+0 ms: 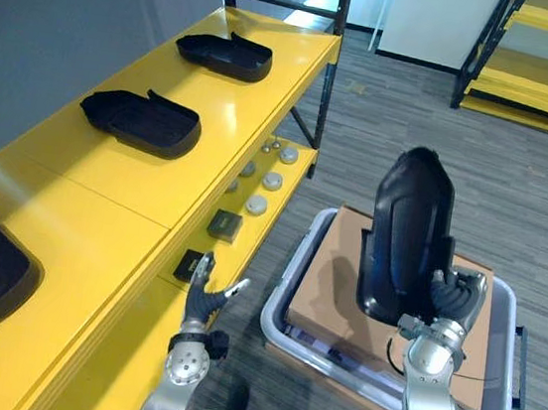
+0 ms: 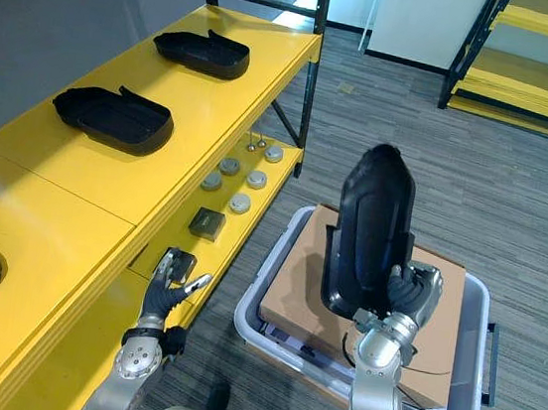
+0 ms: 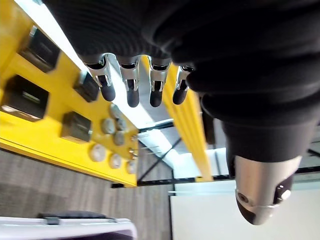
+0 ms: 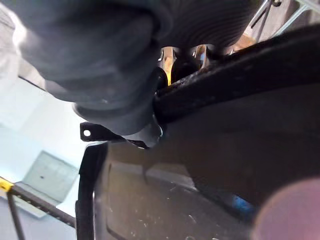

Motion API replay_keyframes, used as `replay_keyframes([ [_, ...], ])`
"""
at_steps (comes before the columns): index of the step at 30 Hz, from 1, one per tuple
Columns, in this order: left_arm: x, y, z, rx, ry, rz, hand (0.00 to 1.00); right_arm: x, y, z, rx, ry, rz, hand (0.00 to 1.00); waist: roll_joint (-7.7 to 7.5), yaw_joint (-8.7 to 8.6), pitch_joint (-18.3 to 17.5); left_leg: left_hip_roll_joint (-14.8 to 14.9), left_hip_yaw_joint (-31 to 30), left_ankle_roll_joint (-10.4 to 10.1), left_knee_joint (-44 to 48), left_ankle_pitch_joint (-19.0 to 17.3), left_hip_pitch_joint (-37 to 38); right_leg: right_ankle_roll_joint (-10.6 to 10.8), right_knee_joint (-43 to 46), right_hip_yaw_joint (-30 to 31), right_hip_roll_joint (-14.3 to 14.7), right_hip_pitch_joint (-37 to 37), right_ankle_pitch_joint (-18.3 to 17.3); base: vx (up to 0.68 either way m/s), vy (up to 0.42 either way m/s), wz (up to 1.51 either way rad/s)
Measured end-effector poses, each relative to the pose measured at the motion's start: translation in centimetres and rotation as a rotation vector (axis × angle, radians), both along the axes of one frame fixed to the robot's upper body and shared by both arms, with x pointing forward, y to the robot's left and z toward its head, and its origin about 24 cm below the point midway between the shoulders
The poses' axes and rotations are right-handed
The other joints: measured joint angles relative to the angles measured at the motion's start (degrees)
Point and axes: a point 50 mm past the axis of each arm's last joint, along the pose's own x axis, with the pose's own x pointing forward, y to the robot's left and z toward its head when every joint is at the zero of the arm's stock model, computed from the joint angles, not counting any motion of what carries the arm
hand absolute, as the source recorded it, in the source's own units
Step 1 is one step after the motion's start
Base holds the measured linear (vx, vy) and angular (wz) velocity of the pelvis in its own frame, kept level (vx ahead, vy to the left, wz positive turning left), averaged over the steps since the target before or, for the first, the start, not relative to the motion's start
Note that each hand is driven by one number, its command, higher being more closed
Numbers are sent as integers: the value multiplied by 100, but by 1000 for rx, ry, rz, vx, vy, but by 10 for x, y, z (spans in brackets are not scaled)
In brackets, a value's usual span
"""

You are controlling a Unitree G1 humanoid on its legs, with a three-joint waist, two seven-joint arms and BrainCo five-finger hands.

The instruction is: Walk over and take plastic housings, then place them on the shelf

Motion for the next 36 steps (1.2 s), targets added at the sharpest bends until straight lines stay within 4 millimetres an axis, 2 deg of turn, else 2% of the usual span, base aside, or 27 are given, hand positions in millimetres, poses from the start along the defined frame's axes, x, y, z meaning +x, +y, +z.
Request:
replay_keyframes([
  [6,12,-20,19,11,-93,-77,0,2,24,14,-9,-90,114,100,-23,-26,-107,17,104,17,-1,-12,83,2,-6,137,13,16,25,-37,5,-11],
  [15,20,-45,39,29,-189,-174,0,3,64,20,13,-143,306,100,-62,-48,-155,41,258,24,-1,-12,92,12,-110,272,31,-14,157,-42,11,-10],
  [21,22,-44,42,40,-210,-145,0,3,77,24,34,-163,366,100,-71,-52,-303,11,328,25,-16,-12,87,16,-110,385,30,-65,172,-14,10,-6],
  [22,24,-43,44,42,-221,-134,100,4,79,25,43,-166,378,100,-74,-63,-306,13,333,26,-16,-11,87,15,-110,392,31,-71,179,-31,3,-5],
  [29,33,-33,50,62,-249,-90,100,4,82,26,52,-170,429,100,-114,-209,-351,19,410,29,-15,-9,87,16,-128,500,33,-108,236,-32,8,-7],
  [34,35,-30,49,71,-246,-82,100,1,81,33,36,-200,448,100,-124,-234,-359,23,473,30,-14,-8,82,19,-208,552,37,-109,303,-24,8,-8],
  [35,35,-30,50,70,-246,-76,100,1,81,33,34,-200,450,0,-128,-247,-362,23,473,34,-13,-5,82,19,-207,552,37,-109,304,0,0,0],
  [36,35,-29,49,71,-243,-76,100,1,81,33,37,-203,456,0,-128,-260,-362,23,473,37,-13,-3,82,19,-207,553,36,-110,305,0,0,0],
])
